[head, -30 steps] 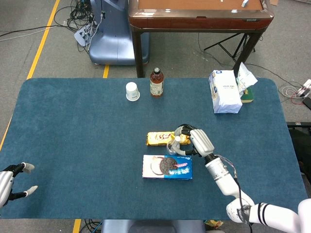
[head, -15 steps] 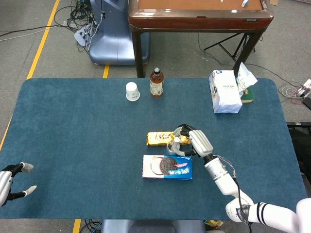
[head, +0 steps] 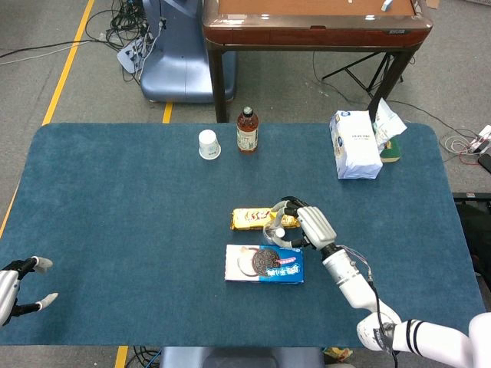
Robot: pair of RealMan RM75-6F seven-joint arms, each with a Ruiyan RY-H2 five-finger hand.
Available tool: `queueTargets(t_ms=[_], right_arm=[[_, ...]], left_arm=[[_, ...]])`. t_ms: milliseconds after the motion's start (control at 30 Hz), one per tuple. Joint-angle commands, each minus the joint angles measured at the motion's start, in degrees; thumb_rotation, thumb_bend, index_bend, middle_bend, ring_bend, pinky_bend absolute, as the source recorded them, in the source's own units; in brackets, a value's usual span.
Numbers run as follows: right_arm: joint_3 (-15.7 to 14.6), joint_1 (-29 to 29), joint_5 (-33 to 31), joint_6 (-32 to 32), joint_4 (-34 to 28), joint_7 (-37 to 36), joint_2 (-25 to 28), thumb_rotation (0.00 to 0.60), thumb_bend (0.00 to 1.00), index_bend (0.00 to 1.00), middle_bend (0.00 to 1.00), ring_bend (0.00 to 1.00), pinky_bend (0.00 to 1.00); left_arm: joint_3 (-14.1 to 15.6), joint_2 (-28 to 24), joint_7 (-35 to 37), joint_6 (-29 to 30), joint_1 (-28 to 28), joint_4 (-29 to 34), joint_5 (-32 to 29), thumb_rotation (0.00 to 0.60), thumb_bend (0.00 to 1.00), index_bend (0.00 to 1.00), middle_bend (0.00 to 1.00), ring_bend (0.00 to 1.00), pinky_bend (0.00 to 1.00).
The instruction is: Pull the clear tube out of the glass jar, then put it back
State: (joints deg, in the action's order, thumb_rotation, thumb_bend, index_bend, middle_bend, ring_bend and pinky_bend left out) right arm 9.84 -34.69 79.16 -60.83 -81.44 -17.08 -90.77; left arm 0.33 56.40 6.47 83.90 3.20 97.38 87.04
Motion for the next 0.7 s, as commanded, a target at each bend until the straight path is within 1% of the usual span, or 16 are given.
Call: queueTargets(t_ms=[33,133,267,500,600,700], right_arm=[[0.1,0.0,0.3,-0.3,-0.2,-0.1,0.1,0.600,0.14,0.41,0.30,0.15,0.21],[0.2,0.1,0.6,-0.7,-0.6,-0.2,0.4,0.600,0.10,0.38,0.30,0.15,0.21],[0.4,0.4,1.1,-1.6,-1.8,-0.2,1.4,0.600,0.05,0.36,0.30,0.15,0.21],[0.4,1.5,2.3,-3.5,-6.2,0.4,5.3,0.600,0.04,0.36,0.30,0.15,0.21],[0.3,2.5,2.1,-4.5,-9.1,2.4,8.1,0.600,0.04,0.36,0.30,0.15,0.21],[-0.1,4.1,0.5,-5.6,-12.9,7.6,11.6,0.600,0.04,0.36,0.30,0.15,0.21]], left_arm=[[0.0,0.0,-0.1,0.0,0.0,0.0,0.0,0.600,0.14,0.39,0.46,0.39,0.60],[0.0,0.0,-0.2,0.0,0.0,0.1,0.1,0.600,0.14,0.39,0.45,0.39,0.60],[0.0,0.0,-0.3,-0.1,0.0,0.0,0.0,0.600,0.14,0.39,0.46,0.39,0.60],[0.1,0.1,-0.7,-0.4,0.1,0.1,-0.1,0.600,0.14,0.39,0.46,0.39,0.60],[0.0,0.2,-0.9,-0.5,0.1,0.2,-0.3,0.600,0.14,0.39,0.46,0.39,0.60],[0.0,0.2,-1.0,-0.6,0.1,0.2,-0.5,0.600,0.14,0.38,0.46,0.39,0.60]])
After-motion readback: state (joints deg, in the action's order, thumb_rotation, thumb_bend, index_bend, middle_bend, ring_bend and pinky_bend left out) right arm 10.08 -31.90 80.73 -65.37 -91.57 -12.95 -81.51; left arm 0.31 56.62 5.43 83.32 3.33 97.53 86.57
